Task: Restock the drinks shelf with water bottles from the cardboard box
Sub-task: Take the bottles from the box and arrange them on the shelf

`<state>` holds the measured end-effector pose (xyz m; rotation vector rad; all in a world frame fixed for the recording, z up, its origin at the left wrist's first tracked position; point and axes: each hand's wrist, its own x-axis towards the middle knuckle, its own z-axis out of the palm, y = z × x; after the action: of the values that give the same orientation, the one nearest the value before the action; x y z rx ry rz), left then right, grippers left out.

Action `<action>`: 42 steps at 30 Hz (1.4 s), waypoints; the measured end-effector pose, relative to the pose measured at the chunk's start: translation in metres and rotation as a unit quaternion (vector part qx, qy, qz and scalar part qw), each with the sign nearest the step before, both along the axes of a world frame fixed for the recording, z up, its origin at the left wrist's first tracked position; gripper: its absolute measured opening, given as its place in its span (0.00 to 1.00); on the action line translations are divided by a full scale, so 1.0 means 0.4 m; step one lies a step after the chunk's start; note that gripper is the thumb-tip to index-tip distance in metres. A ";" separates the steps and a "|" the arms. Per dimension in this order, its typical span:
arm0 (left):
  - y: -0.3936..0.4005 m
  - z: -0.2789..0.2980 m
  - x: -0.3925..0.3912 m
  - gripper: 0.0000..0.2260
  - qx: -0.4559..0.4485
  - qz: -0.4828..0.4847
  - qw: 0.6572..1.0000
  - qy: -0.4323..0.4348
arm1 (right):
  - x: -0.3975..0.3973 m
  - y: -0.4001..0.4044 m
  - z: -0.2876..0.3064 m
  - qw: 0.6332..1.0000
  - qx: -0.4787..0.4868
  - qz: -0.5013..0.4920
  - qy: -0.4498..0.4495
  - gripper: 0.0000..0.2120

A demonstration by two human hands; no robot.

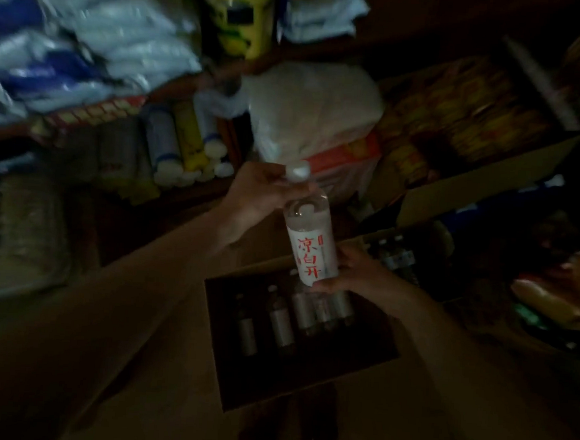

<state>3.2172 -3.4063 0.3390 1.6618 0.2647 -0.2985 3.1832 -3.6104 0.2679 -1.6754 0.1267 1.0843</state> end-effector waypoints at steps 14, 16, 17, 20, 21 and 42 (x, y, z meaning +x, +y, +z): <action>-0.231 0.818 0.103 0.13 -0.076 -0.089 0.991 -0.065 | -0.044 -0.152 0.799 0.973 0.079 -0.144 -0.161 0.24; -0.285 0.888 0.100 0.18 -0.101 -0.154 0.980 -0.072 | -0.056 -0.185 0.873 0.966 0.076 -0.169 -0.182 0.30; -0.311 0.919 0.097 0.20 -0.101 -0.188 0.974 -0.073 | -0.063 -0.207 0.906 0.962 0.079 -0.179 -0.190 0.32; -0.390 1.007 0.086 0.20 -0.099 -0.266 0.954 -0.095 | -0.088 -0.287 1.008 0.951 0.073 -0.214 -0.210 0.27; -0.421 1.037 0.081 0.20 -0.099 -0.276 0.950 -0.104 | -0.098 -0.319 1.039 0.949 0.075 -0.219 -0.214 0.24; -1.455 1.411 -0.068 0.08 -0.141 -0.423 0.864 -0.233 | -0.325 -1.193 1.399 0.825 -0.048 -0.446 -0.343 0.19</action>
<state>3.1901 -3.9883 0.9033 1.4149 -0.8680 -0.5412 3.0532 -4.0876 0.8276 -1.6926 0.4460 -0.2485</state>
